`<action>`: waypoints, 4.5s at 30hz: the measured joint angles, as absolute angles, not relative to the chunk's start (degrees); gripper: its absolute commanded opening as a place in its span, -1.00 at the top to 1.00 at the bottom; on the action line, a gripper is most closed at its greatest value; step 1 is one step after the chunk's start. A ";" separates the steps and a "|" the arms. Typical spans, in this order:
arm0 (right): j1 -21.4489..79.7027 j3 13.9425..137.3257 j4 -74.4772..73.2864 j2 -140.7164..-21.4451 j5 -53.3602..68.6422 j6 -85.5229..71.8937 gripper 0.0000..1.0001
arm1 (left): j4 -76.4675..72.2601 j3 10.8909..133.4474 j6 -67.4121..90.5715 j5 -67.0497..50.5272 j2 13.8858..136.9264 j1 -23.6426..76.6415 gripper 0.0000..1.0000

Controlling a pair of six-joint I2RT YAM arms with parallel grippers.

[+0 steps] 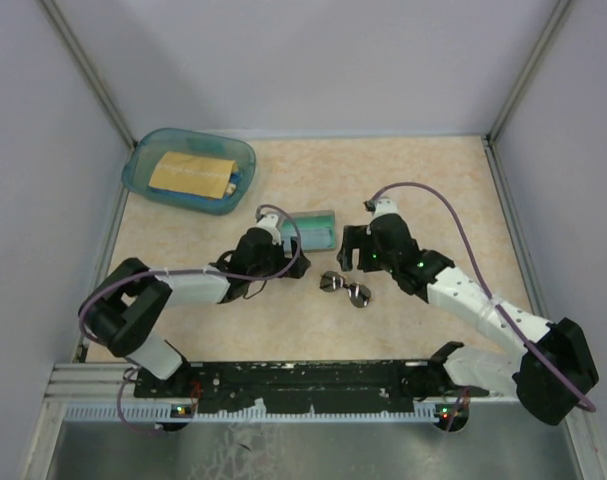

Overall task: Organize the sunglasses
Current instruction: Adjust the sunglasses at the center of the board, then adjust the sunglasses case at the center of the board, then pick up the sunglasses from the center of the board.

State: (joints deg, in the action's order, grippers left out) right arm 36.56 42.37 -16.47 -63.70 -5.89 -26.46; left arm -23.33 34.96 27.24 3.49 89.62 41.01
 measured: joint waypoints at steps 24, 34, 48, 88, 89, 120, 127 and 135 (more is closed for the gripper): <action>34.57 41.54 -12.40 -66.08 -3.66 -24.49 -0.60 | -28.75 43.22 26.15 -0.05 100.75 33.56 -0.99; 32.05 37.67 -8.64 -68.01 1.43 -24.01 -0.46 | -29.85 45.65 25.45 -1.89 103.26 31.79 -0.98; 31.22 34.17 -5.96 -69.71 6.24 -24.25 -0.33 | -28.49 42.35 25.19 -4.25 98.52 31.38 -0.97; 41.63 29.15 -9.50 -64.49 4.60 -32.69 -0.41 | -22.06 27.62 25.71 -3.81 71.42 31.40 -0.96; 41.69 29.15 -9.58 -64.36 4.10 -32.88 -0.39 | -21.96 27.49 25.71 -3.81 71.18 31.40 -0.96; 29.80 26.24 4.73 -70.50 16.84 -29.80 0.30 | -20.23 25.74 26.59 -4.12 65.01 31.40 -0.95; 29.30 26.09 7.05 -72.10 18.46 -29.82 0.36 | -20.01 25.56 26.59 -4.12 64.53 31.40 -0.95; 28.80 25.04 8.78 -74.11 19.70 -29.85 0.46 | -19.27 25.56 26.59 -4.10 64.31 31.40 -0.96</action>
State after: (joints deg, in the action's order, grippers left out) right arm 28.80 25.04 8.78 -74.11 19.70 -29.85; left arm -19.27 25.56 26.59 -4.10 64.31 31.40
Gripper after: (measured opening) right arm 0.294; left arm 0.978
